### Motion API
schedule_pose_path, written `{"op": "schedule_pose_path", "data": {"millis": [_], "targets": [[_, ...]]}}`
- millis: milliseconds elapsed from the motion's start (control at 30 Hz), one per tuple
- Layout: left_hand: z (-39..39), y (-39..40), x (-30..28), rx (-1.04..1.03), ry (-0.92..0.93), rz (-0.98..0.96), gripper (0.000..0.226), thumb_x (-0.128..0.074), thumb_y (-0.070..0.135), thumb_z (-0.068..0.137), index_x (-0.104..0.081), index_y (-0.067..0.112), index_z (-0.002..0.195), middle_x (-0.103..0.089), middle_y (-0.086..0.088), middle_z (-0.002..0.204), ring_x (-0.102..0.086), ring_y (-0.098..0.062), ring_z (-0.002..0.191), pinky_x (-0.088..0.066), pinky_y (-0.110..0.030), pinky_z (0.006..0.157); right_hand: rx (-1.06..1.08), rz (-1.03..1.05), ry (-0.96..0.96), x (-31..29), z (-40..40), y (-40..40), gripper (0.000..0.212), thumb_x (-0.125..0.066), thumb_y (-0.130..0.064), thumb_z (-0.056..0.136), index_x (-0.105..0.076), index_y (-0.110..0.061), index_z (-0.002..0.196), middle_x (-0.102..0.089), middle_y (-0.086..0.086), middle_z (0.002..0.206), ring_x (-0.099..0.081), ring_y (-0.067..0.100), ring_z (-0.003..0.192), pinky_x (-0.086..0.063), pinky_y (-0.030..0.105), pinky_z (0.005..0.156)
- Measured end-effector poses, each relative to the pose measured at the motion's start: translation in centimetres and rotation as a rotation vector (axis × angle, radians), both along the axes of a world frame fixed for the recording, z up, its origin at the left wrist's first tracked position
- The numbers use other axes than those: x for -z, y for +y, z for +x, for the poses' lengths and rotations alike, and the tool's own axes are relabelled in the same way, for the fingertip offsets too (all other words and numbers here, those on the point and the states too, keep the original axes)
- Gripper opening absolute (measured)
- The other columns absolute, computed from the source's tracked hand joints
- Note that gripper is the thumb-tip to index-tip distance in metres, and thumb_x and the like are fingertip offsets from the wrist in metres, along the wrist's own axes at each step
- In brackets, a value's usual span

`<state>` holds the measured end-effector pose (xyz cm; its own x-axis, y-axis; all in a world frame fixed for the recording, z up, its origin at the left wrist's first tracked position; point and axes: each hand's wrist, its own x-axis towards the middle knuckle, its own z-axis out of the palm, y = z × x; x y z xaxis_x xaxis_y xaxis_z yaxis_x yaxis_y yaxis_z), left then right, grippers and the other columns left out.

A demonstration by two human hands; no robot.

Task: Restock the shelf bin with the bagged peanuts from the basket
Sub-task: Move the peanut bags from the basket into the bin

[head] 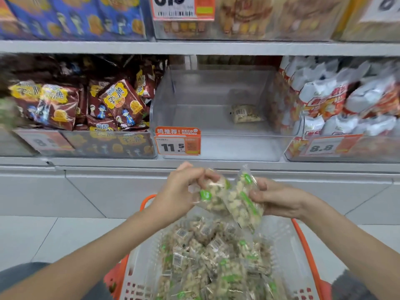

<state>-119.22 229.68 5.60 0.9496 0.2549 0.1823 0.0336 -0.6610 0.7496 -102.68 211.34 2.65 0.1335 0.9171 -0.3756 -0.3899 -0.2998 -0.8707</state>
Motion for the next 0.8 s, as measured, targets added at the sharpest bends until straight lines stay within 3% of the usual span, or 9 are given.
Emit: {"op": "schedule_pose_path", "data": {"millis": [133,200,267,300,400,500,600,700,800], "targets": [[-0.2,0.6,0.6,0.021,-0.108,-0.059,0.053,-0.063,-0.01,0.071,-0.047,0.034,0.094,-0.039,0.013,0.127,-0.043,0.004,0.118,-0.042,-0.01,0.081,0.128,0.028,-0.03,-0.5,-1.1,0.4,0.071,-0.096,-0.042,0.034,-0.069,-0.022,0.096,-0.07,-0.001,0.081,-0.068,0.011,0.069,-0.057,0.031,0.061],[-0.5,1.9,0.4,0.028,0.048,-0.523,0.074,-0.064,-0.008,0.064,-0.04,0.04,0.115,-0.033,0.015,0.136,-0.047,-0.004,0.124,-0.05,-0.023,0.077,0.214,-0.002,-0.105,-1.2,-0.9,0.2,0.087,-0.096,-0.045,0.03,-0.063,-0.017,0.105,-0.07,-0.001,0.081,-0.067,0.011,0.068,-0.058,0.03,0.057],[-0.4,2.5,0.4,0.042,0.173,-0.985,0.09,-0.071,-0.004,0.057,-0.038,0.037,0.13,-0.048,0.0,0.136,-0.061,-0.023,0.11,-0.052,-0.04,0.09,0.261,-0.008,-0.146,-1.5,-0.8,0.0,0.091,-0.095,-0.046,0.029,-0.061,-0.015,0.108,-0.07,-0.001,0.081,-0.067,0.011,0.067,-0.057,0.03,0.055],[-0.4,2.4,0.5,0.044,0.19,-1.084,0.088,-0.076,-0.004,0.059,-0.041,0.027,0.134,-0.057,-0.008,0.128,-0.065,-0.026,0.098,-0.05,-0.041,0.094,0.264,-0.003,-0.153,-1.4,-0.9,0.1,0.09,-0.095,-0.046,0.03,-0.062,-0.015,0.107,-0.07,-0.001,0.081,-0.067,0.01,0.067,-0.057,0.029,0.055],[0.2,1.5,1.2,-0.019,0.155,-1.134,0.051,-0.067,0.008,0.076,-0.056,0.006,0.125,-0.071,-0.01,0.1,-0.068,-0.015,0.077,-0.057,-0.025,0.075,0.264,-0.02,-0.149,-0.8,-1.8,0.6,0.091,-0.095,-0.046,0.03,-0.062,-0.017,0.11,-0.069,-0.001,0.082,-0.066,0.01,0.067,-0.059,0.031,0.058],[0.7,1.5,1.7,-0.085,0.124,-1.236,0.035,-0.061,0.017,0.077,-0.068,0.007,0.11,-0.071,-0.01,0.096,-0.061,-0.019,0.082,-0.057,-0.026,0.071,0.261,-0.054,-0.118,-0.5,-2.1,1.0,0.091,-0.096,-0.042,0.036,-0.059,-0.018,0.116,-0.07,0.002,0.085,-0.066,0.015,0.063,-0.058,0.029,0.055],[0.9,1.7,1.8,-0.18,0.123,-1.234,0.022,-0.063,0.024,0.074,-0.077,0.016,0.089,-0.072,-0.008,0.089,-0.058,-0.021,0.08,-0.056,-0.029,0.073,0.239,-0.066,-0.15,-1.4,-2.5,1.0,0.059,-0.085,-0.026,0.058,-0.061,-0.019,0.111,-0.071,-0.001,0.081,-0.065,0.013,0.061,-0.055,0.024,0.05],[0.9,1.9,1.5,-0.332,0.078,-1.002,0.025,-0.065,0.03,0.077,-0.075,0.013,0.091,-0.073,-0.014,0.091,-0.065,-0.025,0.083,-0.052,-0.034,0.075,0.195,-0.103,-0.466,-1.8,-2.8,1.3,0.037,-0.079,-0.01,0.068,-0.065,-0.021,0.1,-0.07,-0.004,0.084,-0.067,0.01,0.071,-0.054,0.02,0.059],[0.8,2.2,1.2,-0.433,0.063,-0.757,0.021,-0.071,0.032,0.077,-0.077,0.013,0.085,-0.073,-0.006,0.076,-0.066,-0.026,0.065,-0.049,-0.032,0.063,0.175,-0.099,-0.885,-2.4,-2.5,1.6,0.047,-0.087,-0.014,0.063,-0.067,-0.024,0.105,-0.063,-0.001,0.1,-0.062,0.017,0.096,-0.051,0.026,0.084]]}}
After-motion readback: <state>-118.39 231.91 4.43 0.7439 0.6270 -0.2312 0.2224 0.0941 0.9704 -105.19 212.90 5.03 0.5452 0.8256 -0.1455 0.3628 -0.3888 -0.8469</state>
